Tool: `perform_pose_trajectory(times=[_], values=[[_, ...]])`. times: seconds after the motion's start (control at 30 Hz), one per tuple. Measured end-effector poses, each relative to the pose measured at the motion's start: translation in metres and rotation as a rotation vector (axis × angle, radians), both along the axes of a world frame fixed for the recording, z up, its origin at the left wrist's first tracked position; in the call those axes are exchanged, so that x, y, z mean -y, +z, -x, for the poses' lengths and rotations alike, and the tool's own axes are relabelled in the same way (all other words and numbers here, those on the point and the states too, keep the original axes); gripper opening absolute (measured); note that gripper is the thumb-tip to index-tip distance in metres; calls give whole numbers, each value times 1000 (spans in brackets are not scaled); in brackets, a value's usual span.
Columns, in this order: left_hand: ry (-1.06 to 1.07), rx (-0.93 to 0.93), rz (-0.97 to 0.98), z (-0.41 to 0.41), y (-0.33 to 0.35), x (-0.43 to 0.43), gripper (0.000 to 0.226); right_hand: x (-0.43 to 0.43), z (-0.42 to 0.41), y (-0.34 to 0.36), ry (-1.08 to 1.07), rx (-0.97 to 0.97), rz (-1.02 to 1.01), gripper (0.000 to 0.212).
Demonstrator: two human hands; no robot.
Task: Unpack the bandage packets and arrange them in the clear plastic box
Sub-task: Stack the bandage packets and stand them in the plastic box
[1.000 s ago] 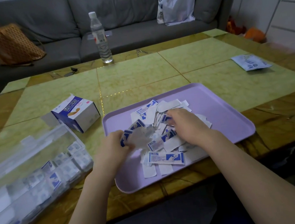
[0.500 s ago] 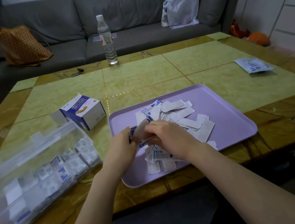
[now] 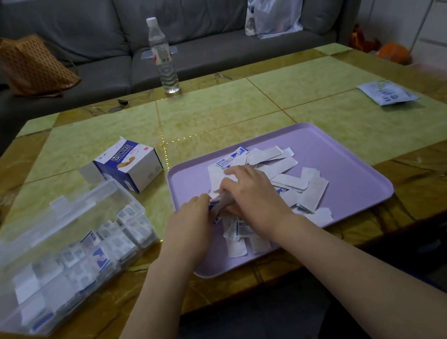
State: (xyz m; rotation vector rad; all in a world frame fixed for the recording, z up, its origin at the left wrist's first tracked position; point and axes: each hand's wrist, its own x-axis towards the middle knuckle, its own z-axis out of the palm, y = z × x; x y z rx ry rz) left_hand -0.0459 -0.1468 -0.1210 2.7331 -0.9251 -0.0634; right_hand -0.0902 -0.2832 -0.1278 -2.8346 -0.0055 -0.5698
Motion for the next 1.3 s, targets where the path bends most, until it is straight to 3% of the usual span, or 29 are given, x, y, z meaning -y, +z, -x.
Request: perform_pose_trajectory(times=[0.1,0.2,0.4,0.57,0.73,0.87,0.93,1.03,1.13,1.3], values=[[92,-80,93,0,2,-3,15,3,1,1,28,-188,57,19],[157,-108,175,-2,7,-8,13,4,3,3,3,-238,-7,17],[200,39,488,-10,24,-18,9,5,3,6,-25,-296,-74,30],[121,-35,448,1,27,-14,18,11,1,12,-70,-234,-222,17],[187,-14,461,1,25,-14,44,12,3,16,-97,-164,-232,12],[220,1,605,-2,31,-17,38,17,5,17,-105,-285,-181,24],[157,-34,560,1,29,-13,32,18,7,17,-52,-365,-226,35],[98,-71,449,4,18,-6,38,16,8,17,-14,-337,-322,37],[97,-5,320,3,8,-1,48,12,5,18,1,-250,-447,28],[138,100,123,0,4,3,34,7,5,20,89,-254,-573,36]])
